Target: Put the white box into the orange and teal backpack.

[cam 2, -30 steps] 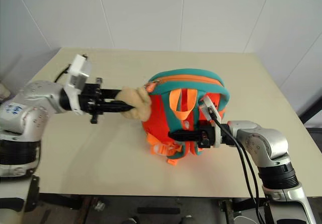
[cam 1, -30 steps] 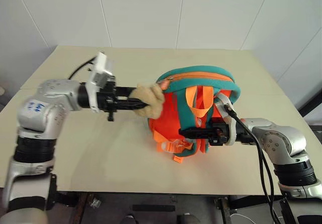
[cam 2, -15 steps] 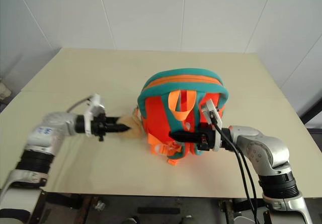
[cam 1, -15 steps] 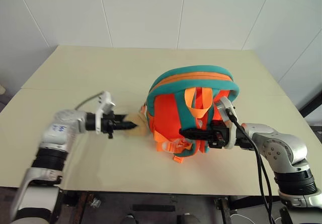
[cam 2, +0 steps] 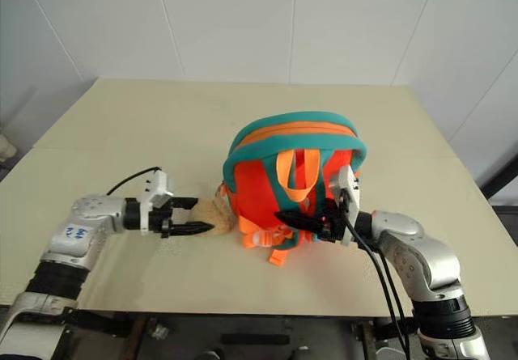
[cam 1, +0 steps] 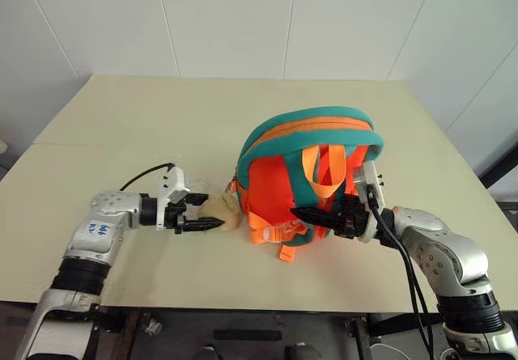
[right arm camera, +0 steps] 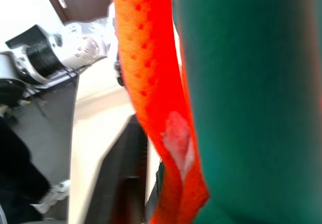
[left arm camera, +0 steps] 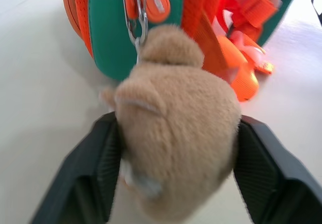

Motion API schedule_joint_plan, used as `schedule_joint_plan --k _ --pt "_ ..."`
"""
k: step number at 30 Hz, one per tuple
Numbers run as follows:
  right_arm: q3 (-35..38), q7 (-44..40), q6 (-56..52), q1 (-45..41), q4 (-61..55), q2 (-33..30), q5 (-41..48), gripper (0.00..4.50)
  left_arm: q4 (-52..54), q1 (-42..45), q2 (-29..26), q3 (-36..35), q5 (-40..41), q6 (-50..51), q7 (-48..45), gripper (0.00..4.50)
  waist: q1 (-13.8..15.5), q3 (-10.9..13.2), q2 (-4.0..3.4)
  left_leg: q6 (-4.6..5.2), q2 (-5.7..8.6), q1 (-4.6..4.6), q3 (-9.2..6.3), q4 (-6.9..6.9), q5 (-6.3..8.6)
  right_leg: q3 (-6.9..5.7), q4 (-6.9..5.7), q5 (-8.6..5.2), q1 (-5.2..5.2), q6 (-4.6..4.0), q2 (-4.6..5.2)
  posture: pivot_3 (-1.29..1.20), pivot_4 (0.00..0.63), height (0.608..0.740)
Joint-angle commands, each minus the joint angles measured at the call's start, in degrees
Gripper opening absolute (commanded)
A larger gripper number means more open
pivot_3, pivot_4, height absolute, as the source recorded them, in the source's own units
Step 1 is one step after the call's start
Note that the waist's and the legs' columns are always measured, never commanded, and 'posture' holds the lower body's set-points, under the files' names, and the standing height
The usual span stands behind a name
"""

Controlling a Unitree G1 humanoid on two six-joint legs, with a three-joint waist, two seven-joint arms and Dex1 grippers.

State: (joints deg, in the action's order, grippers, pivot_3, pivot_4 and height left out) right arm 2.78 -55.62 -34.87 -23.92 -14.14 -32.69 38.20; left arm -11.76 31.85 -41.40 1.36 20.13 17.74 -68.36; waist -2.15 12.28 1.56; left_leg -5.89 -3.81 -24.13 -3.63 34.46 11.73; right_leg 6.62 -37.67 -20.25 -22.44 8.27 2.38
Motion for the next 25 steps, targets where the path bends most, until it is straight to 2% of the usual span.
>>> schedule_joint_plan --k 1,2,5,6,11,20,25 --pt "3.97 -0.44 2.64 1.48 -1.63 -3.17 -0.71 2.93 8.95 -3.25 -2.6 -3.45 3.83 4.91 -0.2 4.28 0.21 0.0 0.0 0.0 0.0 -0.01 0.0 -0.02 0.0 0.0 0.02 0.0 0.0 0.0 0.0 0.0 0.15 0.74" --pt "5.28 -1.39 2.7 2.34 -1.14 -4.94 -0.65 3.27 10.31 -4.24 -3.23 -4.1 4.36 5.59 -0.26 4.5 0.31 0.0 0.0 0.0 0.0 -0.02 0.0 -0.02 0.0 0.0 0.04 0.0 0.0 -0.01 0.0 0.0 0.15 0.74" --pt "8.04 -3.7 3.45 4.73 0.09 -9.21 -1.04 4.25 12.97 -6.59 -4.36 -5.66 5.68 7.57 0.16 4.5 0.71 0.01 0.0 0.0 0.01 -0.02 0.0 -0.01 0.0 0.0 0.06 0.0 0.02 -0.01 0.01 0.0 0.15 0.74" --pt "9.05 -4.51 4.23 5.98 0.56 -10.61 -1.48 4.45 14.01 -7.36 -4.99 -5.81 5.75 8.1 0.22 4.5 0.72 0.01 0.0 0.0 0.01 -0.01 0.0 -0.01 0.0 0.0 0.07 -0.01 0.04 -0.01 0.01 0.0 0.15 0.74" --pt "11.6 -7.18 10.24 10.32 5.79 -14.04 -5.04 4.45 19.48 -9.78 -5.76 -7.41 6.65 9.52 2.16 4.5 0.53 0.01 0.0 0.01 0.01 0.0 0.01 -0.01 0.01 0.01 0.13 -0.01 0.06 -0.02 0.01 0.0 0.15 0.74" --pt "8.47 -8.15 18.67 1.69 18.31 -13.78 -11.72 4.45 23.42 -14.78 -5.99 -9.46 7.24 8.29 3.61 4.5 -0.69 0.01 -0.01 0.04 0.0 0.07 0.1 -0.01 -0.02 0.1 0.11 0.04 0.05 -0.02 0.02 0.0 0.15 0.74" --pt "6.68 -10.59 18.5 -0.87 18.53 -14.17 -11.98 4.45 26.17 -17.13 -6.53 -11.04 7.86 9.31 5.64 4.5 -0.75 0.02 -0.01 0.04 0.0 0.04 0.09 -0.15 -0.02 0.11 0.18 0.03 0.02 -0.02 0.02 0.0 0.15 0.74"
